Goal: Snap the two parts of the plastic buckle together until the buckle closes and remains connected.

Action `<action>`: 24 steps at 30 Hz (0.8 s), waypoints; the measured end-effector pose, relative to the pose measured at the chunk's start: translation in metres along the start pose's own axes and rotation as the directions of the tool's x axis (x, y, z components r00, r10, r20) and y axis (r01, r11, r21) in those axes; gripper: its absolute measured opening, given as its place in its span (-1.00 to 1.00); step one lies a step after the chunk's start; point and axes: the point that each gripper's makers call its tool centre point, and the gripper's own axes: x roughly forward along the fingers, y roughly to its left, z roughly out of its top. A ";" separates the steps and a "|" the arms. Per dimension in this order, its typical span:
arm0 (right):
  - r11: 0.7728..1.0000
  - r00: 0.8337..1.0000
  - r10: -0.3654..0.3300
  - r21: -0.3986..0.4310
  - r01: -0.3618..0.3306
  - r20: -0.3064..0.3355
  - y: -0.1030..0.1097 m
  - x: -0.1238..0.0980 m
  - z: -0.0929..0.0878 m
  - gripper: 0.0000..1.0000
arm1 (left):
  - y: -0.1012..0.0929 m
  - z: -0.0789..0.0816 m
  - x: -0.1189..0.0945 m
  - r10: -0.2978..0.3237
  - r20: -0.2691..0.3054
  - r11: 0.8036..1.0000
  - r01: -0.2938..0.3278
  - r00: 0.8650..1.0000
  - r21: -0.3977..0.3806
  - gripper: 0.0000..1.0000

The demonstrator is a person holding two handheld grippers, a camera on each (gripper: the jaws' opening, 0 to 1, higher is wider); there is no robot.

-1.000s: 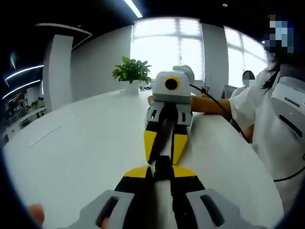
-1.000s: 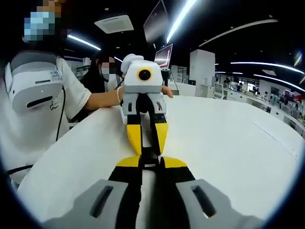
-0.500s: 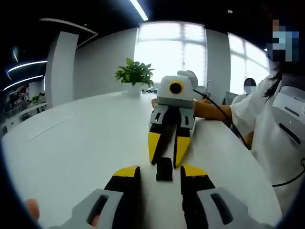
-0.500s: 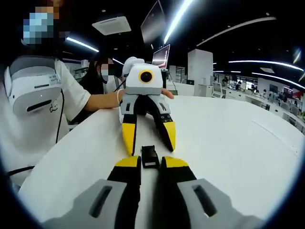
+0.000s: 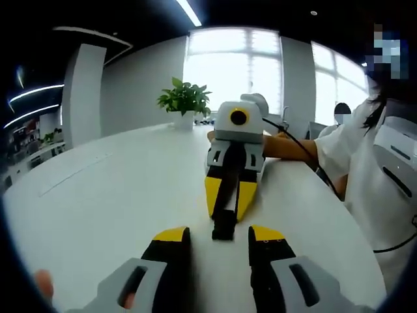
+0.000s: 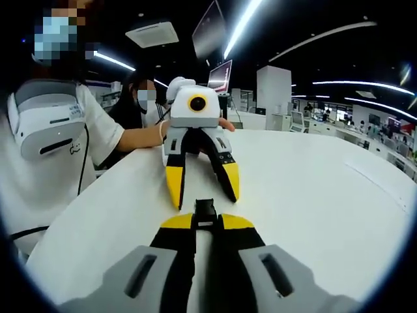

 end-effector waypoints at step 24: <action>1.000 0.998 -0.026 0.000 0.026 0.058 -0.086 -0.003 0.030 -0.76 | 0.015 0.007 -0.010 0.070 0.019 0.997 -0.071 0.997 0.012 -0.26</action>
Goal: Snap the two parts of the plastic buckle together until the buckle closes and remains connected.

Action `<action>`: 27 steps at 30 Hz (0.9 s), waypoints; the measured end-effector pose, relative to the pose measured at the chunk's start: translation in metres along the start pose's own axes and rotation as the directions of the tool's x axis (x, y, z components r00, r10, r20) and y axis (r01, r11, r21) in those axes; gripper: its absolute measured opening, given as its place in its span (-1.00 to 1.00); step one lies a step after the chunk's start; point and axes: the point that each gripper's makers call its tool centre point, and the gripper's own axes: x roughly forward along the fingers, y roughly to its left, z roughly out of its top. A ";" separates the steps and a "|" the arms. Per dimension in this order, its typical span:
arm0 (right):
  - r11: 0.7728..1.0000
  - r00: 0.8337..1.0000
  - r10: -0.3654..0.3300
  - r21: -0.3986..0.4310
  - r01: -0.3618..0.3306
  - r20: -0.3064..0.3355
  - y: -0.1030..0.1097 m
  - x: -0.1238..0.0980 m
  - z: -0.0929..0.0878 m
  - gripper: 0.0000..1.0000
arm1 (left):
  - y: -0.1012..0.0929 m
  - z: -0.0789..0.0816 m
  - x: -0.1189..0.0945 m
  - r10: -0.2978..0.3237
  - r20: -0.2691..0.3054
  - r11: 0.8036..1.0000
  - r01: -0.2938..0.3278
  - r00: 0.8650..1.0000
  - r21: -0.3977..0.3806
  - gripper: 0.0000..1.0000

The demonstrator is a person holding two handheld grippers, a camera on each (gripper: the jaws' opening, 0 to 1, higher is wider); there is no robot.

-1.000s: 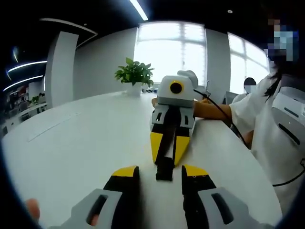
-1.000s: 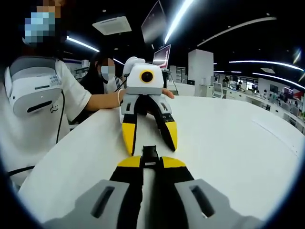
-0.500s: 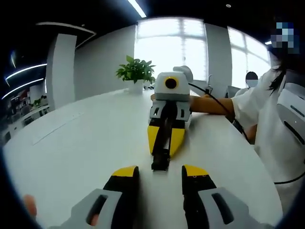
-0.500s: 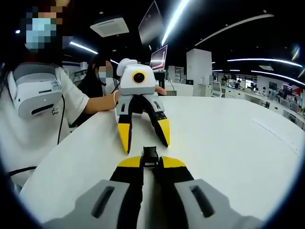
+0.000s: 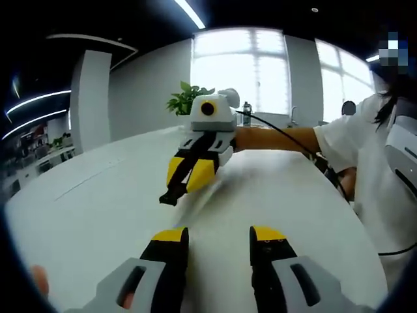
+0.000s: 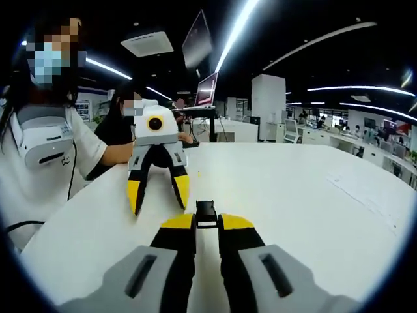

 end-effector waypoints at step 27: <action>1.000 1.000 -0.002 0.006 0.002 -0.022 -0.075 0.024 -0.013 -0.76 | 0.011 0.005 -0.004 0.032 0.025 0.999 -0.032 0.999 0.005 -0.28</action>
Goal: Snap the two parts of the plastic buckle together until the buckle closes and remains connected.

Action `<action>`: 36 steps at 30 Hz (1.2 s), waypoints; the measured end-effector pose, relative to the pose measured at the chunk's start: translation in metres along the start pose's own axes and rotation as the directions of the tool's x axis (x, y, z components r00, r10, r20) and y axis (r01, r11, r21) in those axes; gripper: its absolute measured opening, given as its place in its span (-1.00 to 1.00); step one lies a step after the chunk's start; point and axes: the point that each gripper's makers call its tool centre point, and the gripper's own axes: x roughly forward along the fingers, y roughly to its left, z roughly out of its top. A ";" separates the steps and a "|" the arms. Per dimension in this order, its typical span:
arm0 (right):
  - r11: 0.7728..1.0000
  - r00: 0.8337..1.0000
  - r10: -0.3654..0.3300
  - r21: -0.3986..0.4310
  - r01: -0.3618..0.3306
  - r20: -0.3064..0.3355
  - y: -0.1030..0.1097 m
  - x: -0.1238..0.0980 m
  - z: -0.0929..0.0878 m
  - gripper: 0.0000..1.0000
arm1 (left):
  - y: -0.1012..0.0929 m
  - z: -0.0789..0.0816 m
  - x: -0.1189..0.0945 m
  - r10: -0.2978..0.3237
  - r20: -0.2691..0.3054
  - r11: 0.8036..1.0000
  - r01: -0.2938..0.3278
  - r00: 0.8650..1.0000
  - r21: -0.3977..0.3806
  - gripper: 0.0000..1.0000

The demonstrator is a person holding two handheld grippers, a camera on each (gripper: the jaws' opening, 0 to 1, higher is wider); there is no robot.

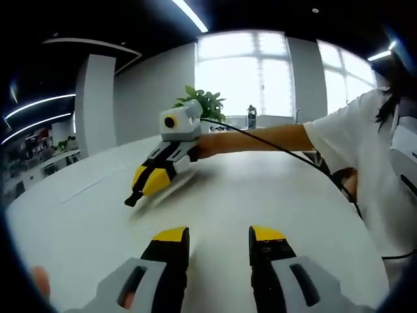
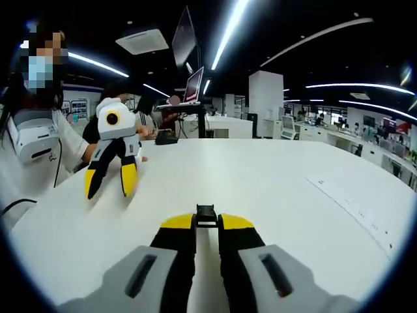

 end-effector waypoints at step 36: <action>0.995 0.990 -0.091 0.032 0.095 -0.104 -0.021 0.010 -0.026 -0.35 | 0.006 -0.009 -0.002 0.024 -0.014 1.000 -0.024 1.000 0.002 -0.28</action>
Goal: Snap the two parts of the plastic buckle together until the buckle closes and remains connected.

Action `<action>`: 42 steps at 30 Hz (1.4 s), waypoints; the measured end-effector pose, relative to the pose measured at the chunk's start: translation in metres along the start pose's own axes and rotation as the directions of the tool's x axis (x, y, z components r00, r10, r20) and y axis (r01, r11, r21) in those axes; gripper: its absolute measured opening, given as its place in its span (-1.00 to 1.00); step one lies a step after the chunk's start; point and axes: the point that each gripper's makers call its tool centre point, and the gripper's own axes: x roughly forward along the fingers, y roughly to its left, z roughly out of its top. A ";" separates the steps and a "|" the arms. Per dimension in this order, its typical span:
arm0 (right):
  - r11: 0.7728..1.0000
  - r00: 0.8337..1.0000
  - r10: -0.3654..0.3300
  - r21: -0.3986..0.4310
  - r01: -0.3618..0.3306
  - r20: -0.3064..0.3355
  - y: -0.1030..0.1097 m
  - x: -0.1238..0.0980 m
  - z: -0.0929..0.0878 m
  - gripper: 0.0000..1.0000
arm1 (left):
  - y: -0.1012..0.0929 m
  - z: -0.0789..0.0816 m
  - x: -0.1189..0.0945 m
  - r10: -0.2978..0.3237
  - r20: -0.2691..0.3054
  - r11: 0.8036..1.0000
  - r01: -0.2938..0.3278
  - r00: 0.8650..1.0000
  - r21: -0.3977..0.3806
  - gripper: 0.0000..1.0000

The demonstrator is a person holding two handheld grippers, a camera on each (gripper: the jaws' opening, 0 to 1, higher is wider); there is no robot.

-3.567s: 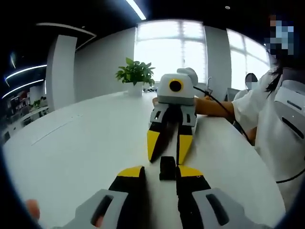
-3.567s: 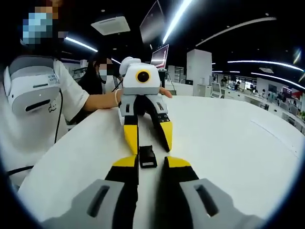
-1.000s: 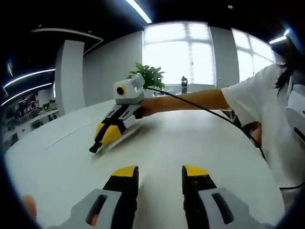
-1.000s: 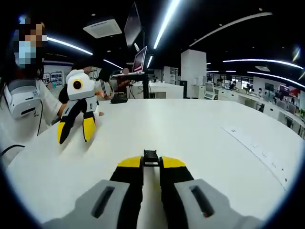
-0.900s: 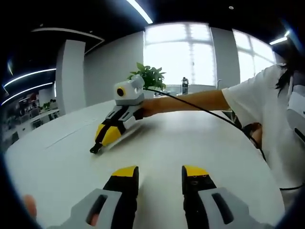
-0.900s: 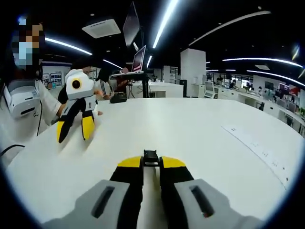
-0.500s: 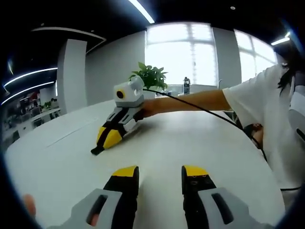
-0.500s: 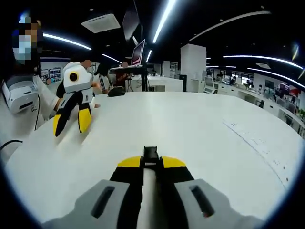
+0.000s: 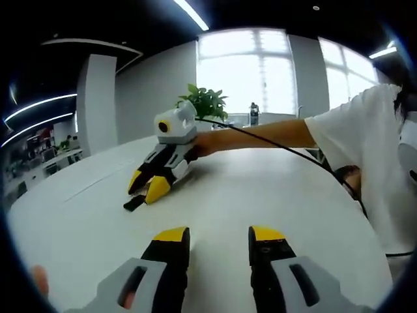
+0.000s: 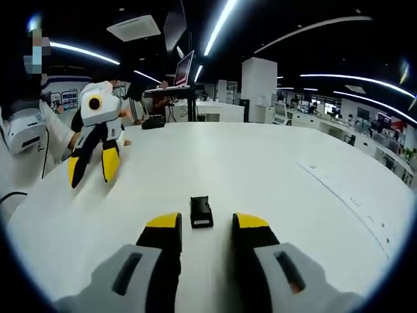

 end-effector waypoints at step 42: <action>0.923 0.913 -0.382 0.001 0.386 0.142 0.149 -0.111 0.085 -0.08 | -0.030 0.068 -0.062 0.294 0.094 0.956 -0.294 0.951 -0.021 -0.12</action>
